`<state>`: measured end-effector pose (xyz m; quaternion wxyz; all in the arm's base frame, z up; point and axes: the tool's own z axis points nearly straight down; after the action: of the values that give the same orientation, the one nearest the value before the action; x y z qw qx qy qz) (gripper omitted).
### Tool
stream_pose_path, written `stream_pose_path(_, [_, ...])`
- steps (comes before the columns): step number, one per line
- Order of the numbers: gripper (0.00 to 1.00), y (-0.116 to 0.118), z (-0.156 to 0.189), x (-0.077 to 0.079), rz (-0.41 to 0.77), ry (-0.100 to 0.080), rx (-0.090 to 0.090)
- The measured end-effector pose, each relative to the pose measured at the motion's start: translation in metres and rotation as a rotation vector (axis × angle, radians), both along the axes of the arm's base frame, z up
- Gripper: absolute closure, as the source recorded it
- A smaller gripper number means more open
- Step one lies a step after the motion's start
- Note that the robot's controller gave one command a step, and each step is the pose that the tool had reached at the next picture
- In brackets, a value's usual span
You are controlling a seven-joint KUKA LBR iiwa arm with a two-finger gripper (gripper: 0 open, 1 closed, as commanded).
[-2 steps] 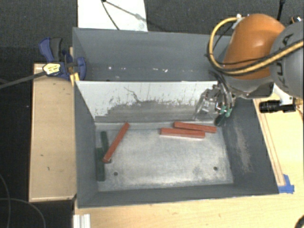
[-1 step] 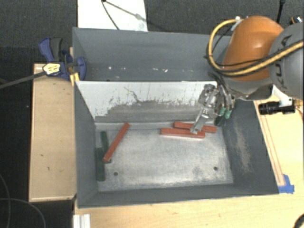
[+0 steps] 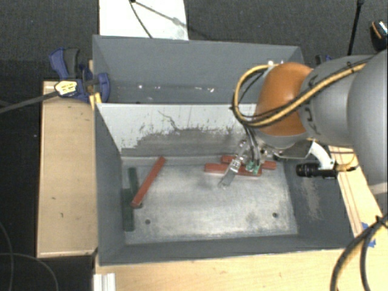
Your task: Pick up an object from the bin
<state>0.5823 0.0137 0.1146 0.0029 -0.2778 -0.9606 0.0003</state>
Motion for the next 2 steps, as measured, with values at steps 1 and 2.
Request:
stream_pose_path(1, [0.00, 0.0027, -0.0375, 0.0083, 0.203, -0.004, 0.000])
stream_pose_path(2, [0.00, 0.0021, -0.0440, 0.0088, 0.006, -0.003, 0.000])
